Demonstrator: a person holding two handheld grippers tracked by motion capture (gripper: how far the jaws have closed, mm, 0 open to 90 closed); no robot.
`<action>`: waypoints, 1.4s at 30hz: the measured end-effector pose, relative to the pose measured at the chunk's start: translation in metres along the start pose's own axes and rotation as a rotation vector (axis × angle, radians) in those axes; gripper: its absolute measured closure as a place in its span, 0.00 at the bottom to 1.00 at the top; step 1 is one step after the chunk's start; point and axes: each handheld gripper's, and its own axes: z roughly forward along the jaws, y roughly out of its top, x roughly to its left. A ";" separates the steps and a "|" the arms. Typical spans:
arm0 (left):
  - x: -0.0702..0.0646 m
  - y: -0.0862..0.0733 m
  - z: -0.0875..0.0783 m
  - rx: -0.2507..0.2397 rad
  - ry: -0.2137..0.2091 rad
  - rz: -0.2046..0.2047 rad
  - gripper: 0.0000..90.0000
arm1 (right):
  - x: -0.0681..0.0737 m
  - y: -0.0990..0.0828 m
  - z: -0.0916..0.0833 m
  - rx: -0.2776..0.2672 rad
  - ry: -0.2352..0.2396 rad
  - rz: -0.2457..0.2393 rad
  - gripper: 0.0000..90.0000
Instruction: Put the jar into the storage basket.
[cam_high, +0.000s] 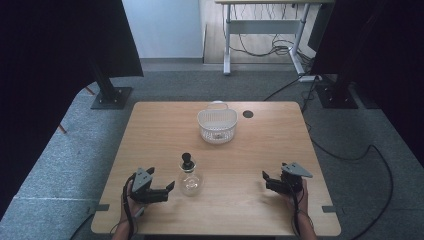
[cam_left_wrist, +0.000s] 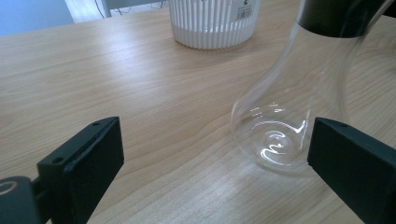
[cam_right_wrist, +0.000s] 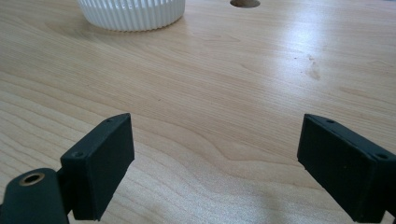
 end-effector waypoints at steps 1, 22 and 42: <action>-0.001 0.000 0.000 -0.002 -0.003 0.000 0.04 | 0.000 0.000 0.000 0.000 -0.001 -0.002 0.12; -0.021 0.011 -0.003 -0.042 -0.089 0.029 0.03 | 0.000 0.000 0.000 0.001 -0.004 -0.004 0.12; -0.034 0.021 0.002 -0.095 -0.139 0.027 0.04 | 0.001 0.000 0.001 0.009 -0.002 -0.009 0.12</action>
